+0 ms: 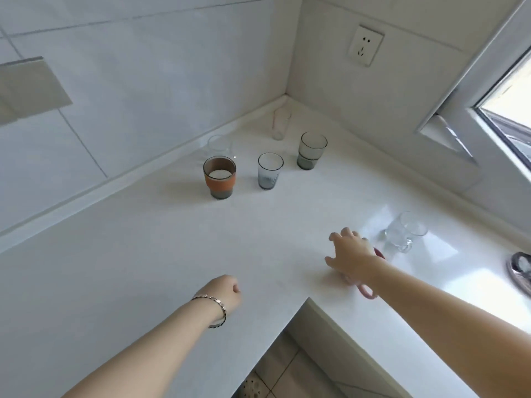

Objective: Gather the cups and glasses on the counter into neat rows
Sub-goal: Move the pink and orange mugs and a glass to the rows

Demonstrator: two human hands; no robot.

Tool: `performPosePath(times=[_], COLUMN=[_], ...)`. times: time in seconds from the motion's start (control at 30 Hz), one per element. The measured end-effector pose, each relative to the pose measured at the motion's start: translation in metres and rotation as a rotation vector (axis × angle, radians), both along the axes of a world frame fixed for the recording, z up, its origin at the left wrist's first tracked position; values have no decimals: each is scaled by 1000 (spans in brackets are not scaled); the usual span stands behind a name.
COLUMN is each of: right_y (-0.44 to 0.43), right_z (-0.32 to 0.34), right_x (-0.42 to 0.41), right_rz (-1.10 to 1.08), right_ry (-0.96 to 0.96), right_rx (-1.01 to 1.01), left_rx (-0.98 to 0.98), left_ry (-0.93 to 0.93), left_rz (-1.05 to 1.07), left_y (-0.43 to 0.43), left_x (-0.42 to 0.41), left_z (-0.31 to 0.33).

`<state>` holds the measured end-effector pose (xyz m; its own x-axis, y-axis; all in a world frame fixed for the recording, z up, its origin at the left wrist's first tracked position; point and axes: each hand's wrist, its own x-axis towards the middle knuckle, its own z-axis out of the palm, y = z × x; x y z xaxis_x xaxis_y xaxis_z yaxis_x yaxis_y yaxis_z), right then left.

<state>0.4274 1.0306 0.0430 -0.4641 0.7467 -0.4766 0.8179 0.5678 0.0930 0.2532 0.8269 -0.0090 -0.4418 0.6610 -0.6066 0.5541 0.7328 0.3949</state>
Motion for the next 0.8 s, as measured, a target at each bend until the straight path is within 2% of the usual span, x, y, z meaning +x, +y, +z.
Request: performPosePath(times=[0.17,0.37,0.6,0.8], right_y=[23,28,-11,-121], right_z=[-20,-27,-17,1], right_x=[46,51,-30,-148], right_rz=[-231,-275,75,423], right_ry=[-54,96,113,239], right_rx=[-13,-40,-53,-141], left_rx=[-40,-83,-83,-30], left_ry=[12,23,13,-6], left_rz=[-74,-57,156,451], left_y=[37,33,-32,-149], left_x=[13,-2,-35,-71], left_z=[-9,-14,-7,4])
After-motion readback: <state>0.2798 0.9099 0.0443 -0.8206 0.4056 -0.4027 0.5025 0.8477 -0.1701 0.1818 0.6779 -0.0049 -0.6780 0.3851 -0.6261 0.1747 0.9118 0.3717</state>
